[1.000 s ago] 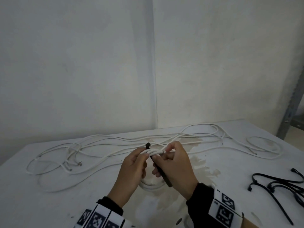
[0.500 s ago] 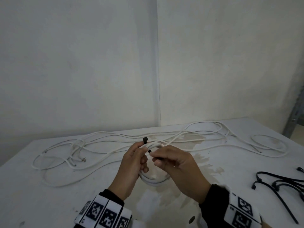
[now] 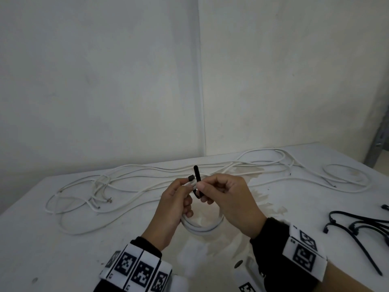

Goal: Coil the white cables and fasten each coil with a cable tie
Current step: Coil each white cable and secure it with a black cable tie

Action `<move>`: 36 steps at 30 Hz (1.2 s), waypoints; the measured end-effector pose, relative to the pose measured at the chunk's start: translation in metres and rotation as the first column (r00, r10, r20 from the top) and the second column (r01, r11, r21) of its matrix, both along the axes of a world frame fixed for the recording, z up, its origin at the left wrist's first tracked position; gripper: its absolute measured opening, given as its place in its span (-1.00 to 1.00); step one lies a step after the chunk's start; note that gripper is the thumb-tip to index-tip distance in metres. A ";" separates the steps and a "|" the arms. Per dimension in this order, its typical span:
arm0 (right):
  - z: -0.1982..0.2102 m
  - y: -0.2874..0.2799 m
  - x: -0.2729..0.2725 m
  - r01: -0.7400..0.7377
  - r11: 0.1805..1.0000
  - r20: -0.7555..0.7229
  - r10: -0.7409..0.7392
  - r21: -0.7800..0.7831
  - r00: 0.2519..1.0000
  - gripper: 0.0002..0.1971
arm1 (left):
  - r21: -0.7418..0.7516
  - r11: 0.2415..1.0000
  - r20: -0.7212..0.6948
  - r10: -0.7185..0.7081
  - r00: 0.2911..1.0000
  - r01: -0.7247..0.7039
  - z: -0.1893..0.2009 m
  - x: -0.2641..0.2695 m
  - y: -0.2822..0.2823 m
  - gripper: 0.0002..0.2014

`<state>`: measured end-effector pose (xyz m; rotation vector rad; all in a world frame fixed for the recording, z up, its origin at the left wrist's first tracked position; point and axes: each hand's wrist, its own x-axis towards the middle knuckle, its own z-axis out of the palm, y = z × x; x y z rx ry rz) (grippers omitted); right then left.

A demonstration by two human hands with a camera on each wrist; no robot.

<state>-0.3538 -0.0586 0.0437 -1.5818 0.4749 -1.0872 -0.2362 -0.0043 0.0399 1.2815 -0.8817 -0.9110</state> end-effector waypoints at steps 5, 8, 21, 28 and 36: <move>0.001 -0.001 0.000 0.023 1.000 -0.072 -0.022 0.006 0.997 -0.82 | 0.004 1.000 -0.030 0.017 0.999 -0.017 0.003 -0.001 0.001 -0.72; 0.003 0.002 -0.001 0.014 1.000 -0.111 -0.017 -0.028 0.994 -0.83 | -0.018 1.000 0.010 0.020 1.000 -0.019 0.003 -0.002 0.004 -0.72; 0.005 0.007 0.004 0.099 0.995 -0.256 -0.100 -0.013 0.962 -0.78 | -0.007 1.000 0.001 0.016 1.000 -0.016 0.001 0.003 0.002 -0.68; 0.007 0.009 0.007 0.086 0.996 -0.257 -0.084 -0.004 0.963 -0.80 | -0.014 1.000 -0.011 0.028 1.000 -0.028 0.000 0.005 0.006 -0.68; 0.002 0.013 0.016 0.139 0.990 -0.196 -0.135 0.007 0.971 -0.76 | -0.094 0.994 0.137 0.068 0.988 -0.056 0.001 0.005 0.010 -0.78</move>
